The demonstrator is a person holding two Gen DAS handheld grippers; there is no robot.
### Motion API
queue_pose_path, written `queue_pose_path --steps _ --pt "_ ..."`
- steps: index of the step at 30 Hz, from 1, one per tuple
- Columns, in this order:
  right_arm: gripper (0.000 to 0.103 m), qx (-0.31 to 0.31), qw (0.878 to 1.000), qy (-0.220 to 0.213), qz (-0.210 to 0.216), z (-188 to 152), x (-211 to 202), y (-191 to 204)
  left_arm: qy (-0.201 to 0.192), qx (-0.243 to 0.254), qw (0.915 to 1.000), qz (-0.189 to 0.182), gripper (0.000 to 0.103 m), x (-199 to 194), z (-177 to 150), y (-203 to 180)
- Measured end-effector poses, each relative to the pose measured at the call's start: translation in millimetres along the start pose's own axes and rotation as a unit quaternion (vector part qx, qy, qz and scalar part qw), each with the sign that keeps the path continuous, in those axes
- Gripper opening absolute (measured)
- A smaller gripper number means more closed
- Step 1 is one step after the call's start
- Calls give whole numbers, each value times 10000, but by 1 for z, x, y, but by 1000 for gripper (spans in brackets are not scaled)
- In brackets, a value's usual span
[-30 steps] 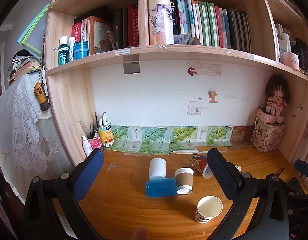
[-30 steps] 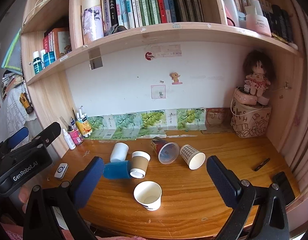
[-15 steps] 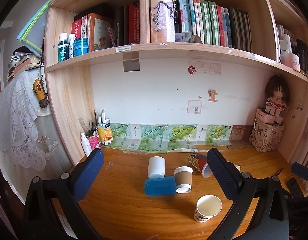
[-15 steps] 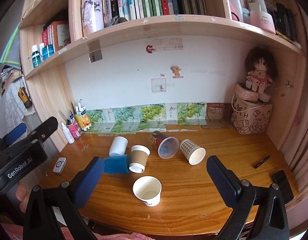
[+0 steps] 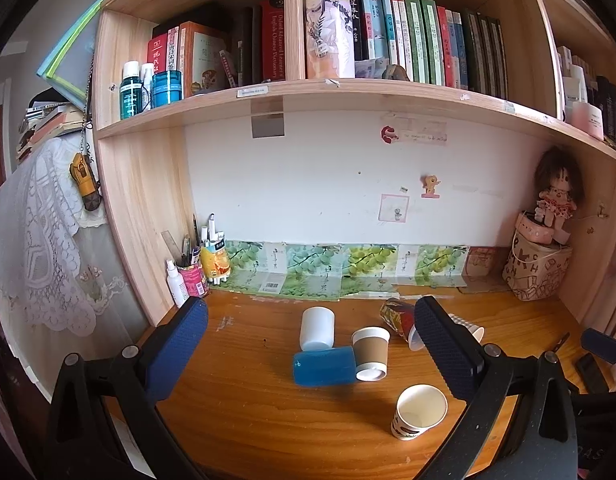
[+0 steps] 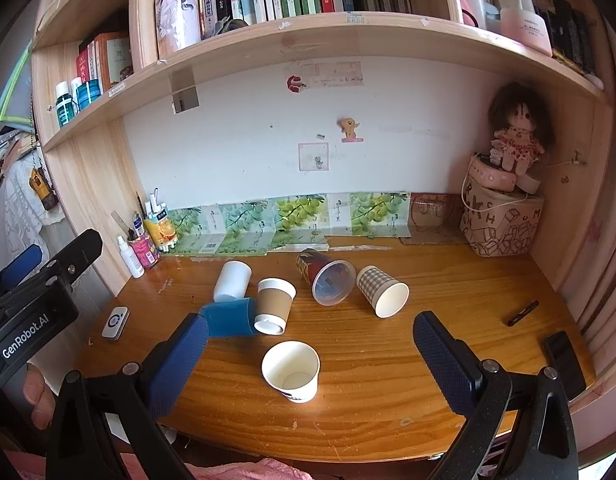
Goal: Flip cup upright
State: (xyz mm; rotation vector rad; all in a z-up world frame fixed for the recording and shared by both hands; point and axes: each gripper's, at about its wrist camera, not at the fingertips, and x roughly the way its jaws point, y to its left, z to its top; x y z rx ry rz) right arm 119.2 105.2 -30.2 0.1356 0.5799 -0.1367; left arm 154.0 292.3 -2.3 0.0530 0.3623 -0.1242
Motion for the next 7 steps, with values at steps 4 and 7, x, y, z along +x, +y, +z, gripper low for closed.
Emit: queue_pose_path --steps 4,7 --pt "103 5 10000 2 32 0 1 1 0 1 10000 1 103 0 0 0" --pt "103 2 10000 19 56 0 3 2 -8 5 10000 -27 103 1 0 0"
